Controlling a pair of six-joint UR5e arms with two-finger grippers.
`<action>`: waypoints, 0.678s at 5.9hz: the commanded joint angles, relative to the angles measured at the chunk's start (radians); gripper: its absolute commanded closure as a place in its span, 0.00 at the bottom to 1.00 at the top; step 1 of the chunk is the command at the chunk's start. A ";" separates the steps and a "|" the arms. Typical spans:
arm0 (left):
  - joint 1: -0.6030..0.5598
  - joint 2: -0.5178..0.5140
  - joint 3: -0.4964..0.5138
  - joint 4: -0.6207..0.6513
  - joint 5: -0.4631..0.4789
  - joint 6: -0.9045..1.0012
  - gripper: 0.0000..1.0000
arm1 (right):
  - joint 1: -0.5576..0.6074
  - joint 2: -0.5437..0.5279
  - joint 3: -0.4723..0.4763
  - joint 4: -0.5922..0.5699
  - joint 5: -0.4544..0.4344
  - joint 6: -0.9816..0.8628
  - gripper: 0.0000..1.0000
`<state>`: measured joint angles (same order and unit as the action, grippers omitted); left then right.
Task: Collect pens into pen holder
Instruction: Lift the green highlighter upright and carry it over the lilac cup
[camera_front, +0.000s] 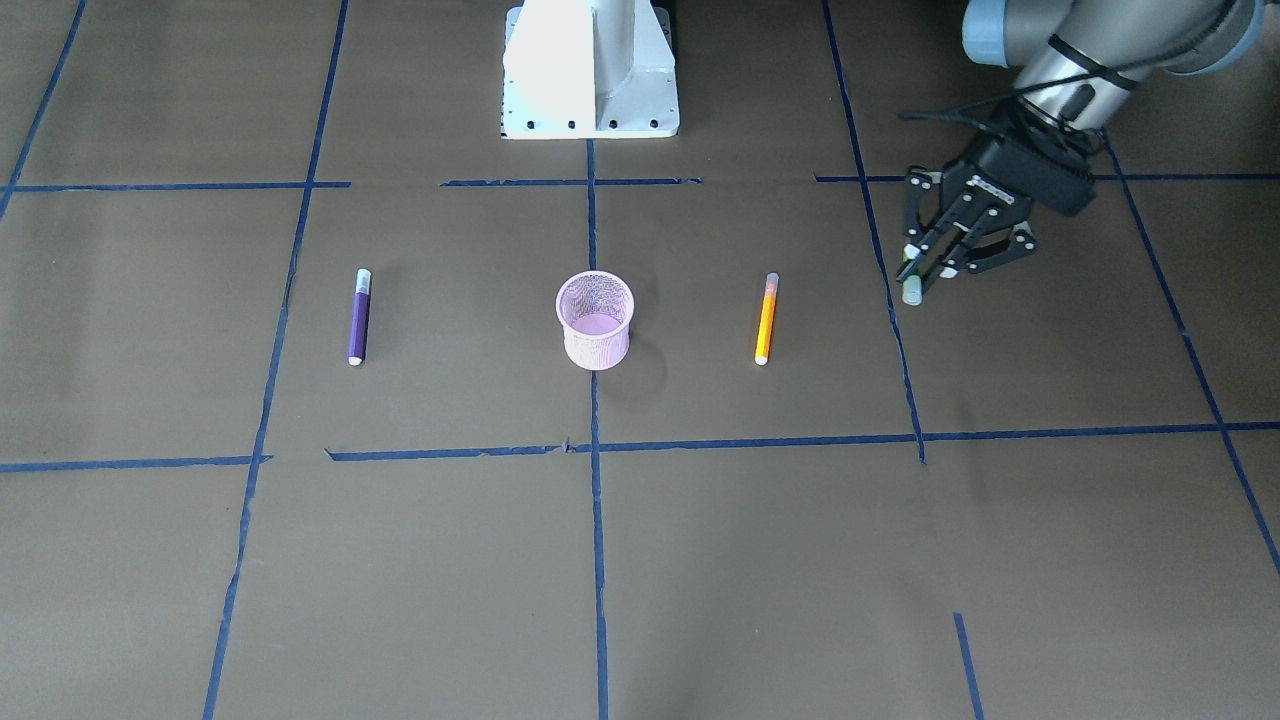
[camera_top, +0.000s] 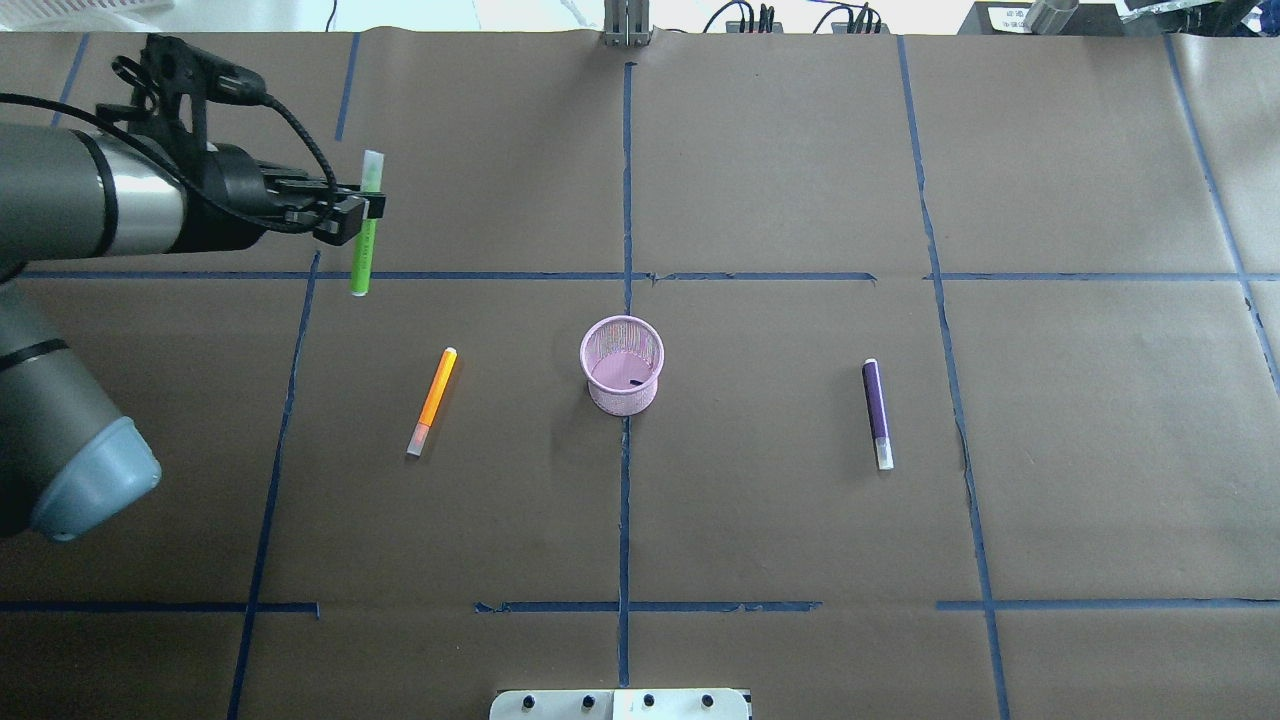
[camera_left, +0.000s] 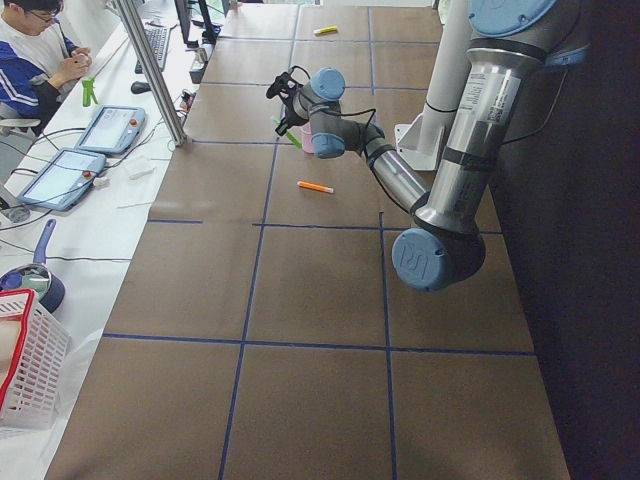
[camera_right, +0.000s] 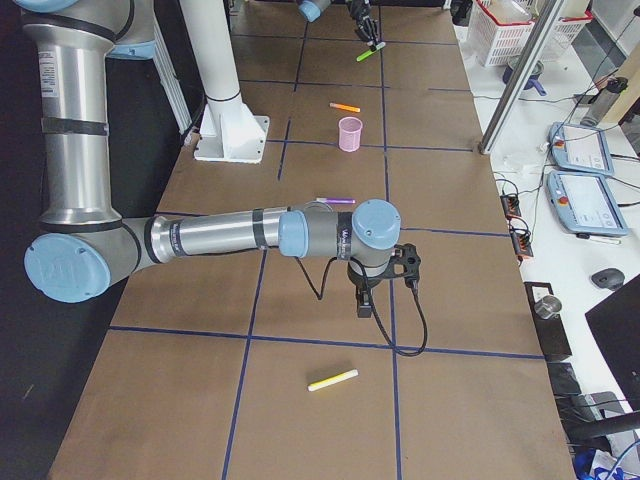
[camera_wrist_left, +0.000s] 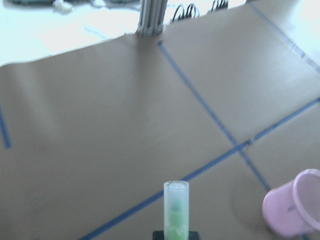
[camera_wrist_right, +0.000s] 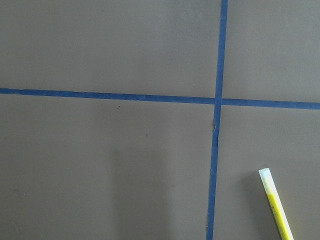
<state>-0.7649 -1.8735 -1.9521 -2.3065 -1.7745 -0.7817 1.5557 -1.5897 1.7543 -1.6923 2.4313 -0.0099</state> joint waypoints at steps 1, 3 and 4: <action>0.102 -0.070 0.144 -0.324 0.165 -0.084 1.00 | 0.000 0.001 0.007 0.000 0.000 0.001 0.00; 0.293 -0.160 0.258 -0.494 0.434 -0.117 1.00 | 0.000 0.002 0.008 0.000 0.002 0.001 0.00; 0.370 -0.218 0.339 -0.531 0.529 -0.117 1.00 | 0.000 0.004 0.014 0.000 0.002 0.002 0.00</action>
<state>-0.4768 -2.0389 -1.6854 -2.7868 -1.3497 -0.8960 1.5555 -1.5873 1.7644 -1.6920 2.4325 -0.0090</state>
